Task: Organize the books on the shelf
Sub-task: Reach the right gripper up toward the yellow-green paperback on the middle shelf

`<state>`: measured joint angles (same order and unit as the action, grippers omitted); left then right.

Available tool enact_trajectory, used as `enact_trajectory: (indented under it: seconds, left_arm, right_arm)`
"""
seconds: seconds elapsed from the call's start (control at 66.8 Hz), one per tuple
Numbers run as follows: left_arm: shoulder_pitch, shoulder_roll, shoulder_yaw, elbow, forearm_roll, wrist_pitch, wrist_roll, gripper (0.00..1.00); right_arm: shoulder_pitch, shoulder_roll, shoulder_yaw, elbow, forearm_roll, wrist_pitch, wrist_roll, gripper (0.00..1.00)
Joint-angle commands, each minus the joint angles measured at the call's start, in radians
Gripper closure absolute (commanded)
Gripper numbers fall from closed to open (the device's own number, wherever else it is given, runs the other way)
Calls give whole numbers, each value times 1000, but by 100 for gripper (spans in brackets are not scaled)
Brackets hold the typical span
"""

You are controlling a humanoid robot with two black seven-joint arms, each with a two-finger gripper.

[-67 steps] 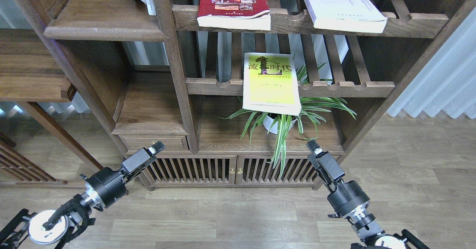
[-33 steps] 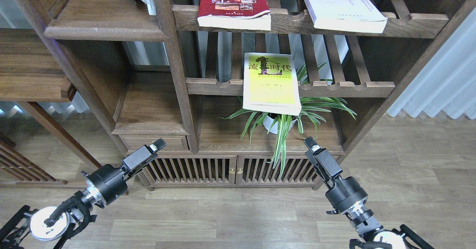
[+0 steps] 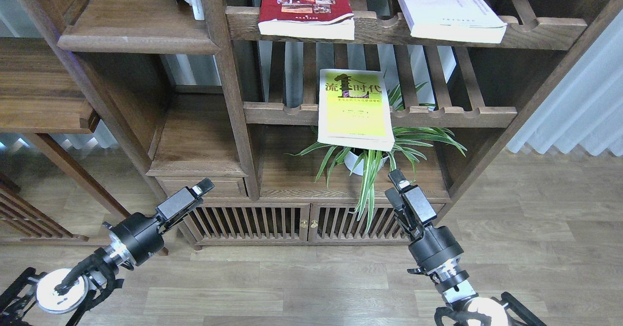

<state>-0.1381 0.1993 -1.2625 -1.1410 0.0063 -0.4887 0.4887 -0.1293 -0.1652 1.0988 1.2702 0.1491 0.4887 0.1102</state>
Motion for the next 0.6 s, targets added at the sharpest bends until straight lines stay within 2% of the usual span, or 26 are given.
enact_trajectory:
  seconds: [0.0,0.18,0.584]
  left_arm:
    - [0,0,-5,6,0,0,0,0]
    - [0,2,-9,7,0,0,0,0]
    - [-3,2,0,9,1,0,0,0]
  right_arm:
    - [5,32,7,-26,14,0,0,0]
    - [13,49,6,-94,15,0,-1,0]
    - [-21,53,-11,-88,15,0,-12,0]
